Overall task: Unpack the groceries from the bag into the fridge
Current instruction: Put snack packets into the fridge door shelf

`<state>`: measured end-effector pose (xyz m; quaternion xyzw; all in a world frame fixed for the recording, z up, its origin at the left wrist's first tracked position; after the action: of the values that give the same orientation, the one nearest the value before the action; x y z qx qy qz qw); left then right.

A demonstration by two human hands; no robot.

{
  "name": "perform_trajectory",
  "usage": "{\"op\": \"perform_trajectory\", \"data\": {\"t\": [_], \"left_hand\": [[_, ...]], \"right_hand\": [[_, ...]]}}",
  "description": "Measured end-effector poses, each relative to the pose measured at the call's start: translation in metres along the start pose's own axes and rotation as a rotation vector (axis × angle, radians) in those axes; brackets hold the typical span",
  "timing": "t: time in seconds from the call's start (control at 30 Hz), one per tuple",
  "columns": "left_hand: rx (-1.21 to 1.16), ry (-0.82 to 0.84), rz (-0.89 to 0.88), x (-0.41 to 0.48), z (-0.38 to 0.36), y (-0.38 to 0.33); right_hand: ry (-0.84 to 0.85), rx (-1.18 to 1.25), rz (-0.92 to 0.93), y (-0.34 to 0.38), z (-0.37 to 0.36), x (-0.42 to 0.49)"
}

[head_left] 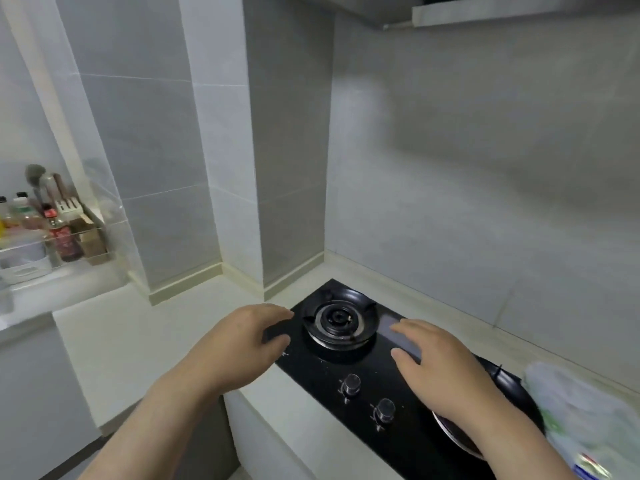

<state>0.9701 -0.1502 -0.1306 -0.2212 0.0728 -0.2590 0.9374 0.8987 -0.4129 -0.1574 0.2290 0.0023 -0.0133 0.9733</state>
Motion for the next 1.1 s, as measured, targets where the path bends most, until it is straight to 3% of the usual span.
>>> {"op": "perform_trajectory", "data": {"t": [0.23,0.63,0.8,1.1], "left_hand": [[-0.134,0.157,-0.213,0.08,-0.042,-0.017],[-0.167,0.41,-0.571,0.133,-0.133,-0.156],[-0.135,0.438,-0.62,0.137,-0.171,-0.212],[-0.074,0.595,-0.572,0.149,-0.279,-0.285]], "right_hand": [[-0.069,-0.039,-0.287,-0.052,0.007,-0.014],[-0.212,-0.042,-0.674,-0.167,0.034,-0.129],[-0.223,-0.035,-0.707,-0.215,0.045,-0.164],[-0.082,-0.043,-0.667,-0.324,0.053,-0.198]]}}
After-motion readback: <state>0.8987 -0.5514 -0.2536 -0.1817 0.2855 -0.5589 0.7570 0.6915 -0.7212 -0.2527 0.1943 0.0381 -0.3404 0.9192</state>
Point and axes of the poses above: each hand's wrist, its own x-axis towards the middle knuckle, its own z-axis out of the back of the hand, y = z × x, the point moved 3 cm from there along x, towards the middle knuckle, and after that the axes turned 10 degrees about y, right-handed, at the moved point
